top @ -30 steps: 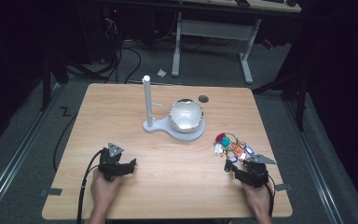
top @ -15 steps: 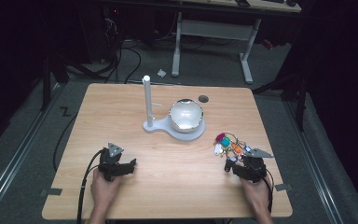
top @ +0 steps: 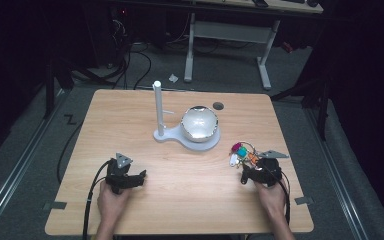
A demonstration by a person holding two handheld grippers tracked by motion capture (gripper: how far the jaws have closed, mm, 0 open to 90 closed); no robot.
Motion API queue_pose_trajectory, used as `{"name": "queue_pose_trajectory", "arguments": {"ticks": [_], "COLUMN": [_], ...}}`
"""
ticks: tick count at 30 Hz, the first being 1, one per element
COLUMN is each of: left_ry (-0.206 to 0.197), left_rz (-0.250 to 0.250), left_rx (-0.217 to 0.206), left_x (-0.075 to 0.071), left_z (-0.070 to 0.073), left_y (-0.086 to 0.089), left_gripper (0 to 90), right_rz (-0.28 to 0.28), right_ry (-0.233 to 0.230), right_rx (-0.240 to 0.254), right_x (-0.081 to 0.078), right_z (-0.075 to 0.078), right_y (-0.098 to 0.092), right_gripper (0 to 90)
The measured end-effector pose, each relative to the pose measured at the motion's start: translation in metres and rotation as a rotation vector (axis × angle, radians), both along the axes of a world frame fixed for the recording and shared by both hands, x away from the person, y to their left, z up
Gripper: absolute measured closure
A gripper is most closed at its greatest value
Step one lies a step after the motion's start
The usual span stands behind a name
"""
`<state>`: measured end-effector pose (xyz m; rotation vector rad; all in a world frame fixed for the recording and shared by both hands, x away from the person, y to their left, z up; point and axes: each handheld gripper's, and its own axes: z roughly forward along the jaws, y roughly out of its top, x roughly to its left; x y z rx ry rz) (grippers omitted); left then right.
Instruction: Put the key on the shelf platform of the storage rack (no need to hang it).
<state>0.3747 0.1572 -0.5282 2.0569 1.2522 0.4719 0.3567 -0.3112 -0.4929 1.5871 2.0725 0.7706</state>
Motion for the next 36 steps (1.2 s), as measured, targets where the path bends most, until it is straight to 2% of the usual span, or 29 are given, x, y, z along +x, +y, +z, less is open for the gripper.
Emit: {"name": "queue_pose_trajectory", "arguments": {"ticks": [6,13,19,20,21,22,26,28,29,31,36], "left_ry": [0.000,0.000,0.000,0.000,0.000,0.000,0.000,-0.001,0.000,0.000,0.000], "left_rz": [0.000,-0.001,-0.001,-0.001,-0.001,-0.001,-0.001,-0.001,-0.001,-0.001,-0.001], "left_rx": [0.000,0.001,0.001,0.001,0.001,0.001,0.001,0.001,0.001,0.001,0.001], "left_x": [0.000,0.000,0.000,0.000,0.000,0.000,0.000,0.000,0.000,0.000,0.000], "left_z": [0.000,0.000,0.000,0.000,0.000,0.000,0.000,0.000,0.000,0.000,0.000], "left_y": [0.000,0.000,0.000,0.000,0.000,0.000,0.000,0.000,0.000,0.000,0.000], "left_gripper": [18.5,18.5,18.4,18.4,18.4,18.4,18.4,18.4,18.4,18.4,18.4], "right_rz": [-0.006,-0.015,-0.023,-0.027,-0.022,-0.022,0.001,0.004,0.010,0.018,0.026], "right_ry": [0.023,0.032,0.063,0.064,0.062,0.062,0.057,0.059,0.061,0.056,0.052], "right_rx": [0.001,-0.032,-0.045,-0.041,-0.042,-0.042,-0.043,-0.044,-0.046,-0.048,-0.052], "right_x": [0.009,0.019,0.023,0.023,0.023,0.023,0.022,0.022,0.022,0.021,0.021], "right_z": [-0.003,-0.006,-0.013,-0.013,-0.013,-0.013,-0.012,-0.012,-0.012,-0.012,-0.012], "right_y": [0.001,0.006,0.006,0.005,0.005,0.005,0.005,0.004,0.004,0.004,0.004], "right_gripper": [45.0,45.9,48.0,49.9,55.4,55.4,66.4,67.7,73.5,79.6,80.4]}}
